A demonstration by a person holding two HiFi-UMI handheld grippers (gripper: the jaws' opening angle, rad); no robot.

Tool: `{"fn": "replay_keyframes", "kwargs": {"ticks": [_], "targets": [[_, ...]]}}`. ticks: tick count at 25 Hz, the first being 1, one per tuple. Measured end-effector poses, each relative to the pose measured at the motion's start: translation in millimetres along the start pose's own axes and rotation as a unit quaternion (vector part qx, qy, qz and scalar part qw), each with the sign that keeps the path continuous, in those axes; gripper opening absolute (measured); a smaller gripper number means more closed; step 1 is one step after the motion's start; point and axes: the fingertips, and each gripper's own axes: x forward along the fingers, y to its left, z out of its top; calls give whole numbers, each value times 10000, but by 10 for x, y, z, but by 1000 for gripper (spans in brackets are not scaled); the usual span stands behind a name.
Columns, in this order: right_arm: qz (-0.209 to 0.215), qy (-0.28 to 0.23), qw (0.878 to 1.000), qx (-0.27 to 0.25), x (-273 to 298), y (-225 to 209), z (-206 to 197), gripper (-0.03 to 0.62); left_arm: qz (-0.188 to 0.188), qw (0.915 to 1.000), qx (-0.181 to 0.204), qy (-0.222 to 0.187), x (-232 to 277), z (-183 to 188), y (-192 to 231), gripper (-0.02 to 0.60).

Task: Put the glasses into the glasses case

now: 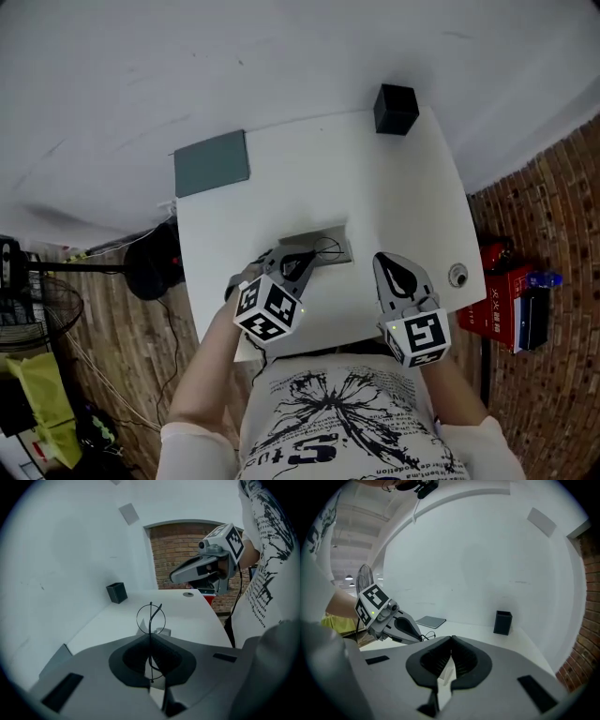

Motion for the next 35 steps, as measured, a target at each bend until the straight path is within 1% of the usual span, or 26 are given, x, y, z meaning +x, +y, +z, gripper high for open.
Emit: {"fn": "replay_keyframes", "kwargs": {"ticks": [4,7,10,16,22,25,28,30,35], "targets": [[-54,98,9999,50,111,-33,-77,15,-286,9987,198,361,224,-145,64,15],[-124,135,9998,104,175,-68,-111,15,-544,9954,418,674,383,-260,39,15],[-209,192,9994,174,206,-102,-162,15,-740,9917,545,901,531,-378,15,15],[-337,334,9988,140,212,-200,-259,15,-895,9879,541,1142,688,-497,-17,15],[-420,363,9984,138,234,-287,-235,15,-1173,9804,520,1497,771,-595,-136,17],[-439,355,9981,249,215,-296,-218,15,-1292,9762,563,1650,799,-638,-179,17],[-466,348,9980,266,177,-310,-193,15,-1305,9757,470,1698,816,-650,-210,18],[-477,338,9980,238,141,-317,-176,15,-1252,9768,377,1698,819,-649,-217,18],[-418,307,9985,146,77,-308,-130,15,-1116,9780,324,1735,820,-642,-189,26]]}}
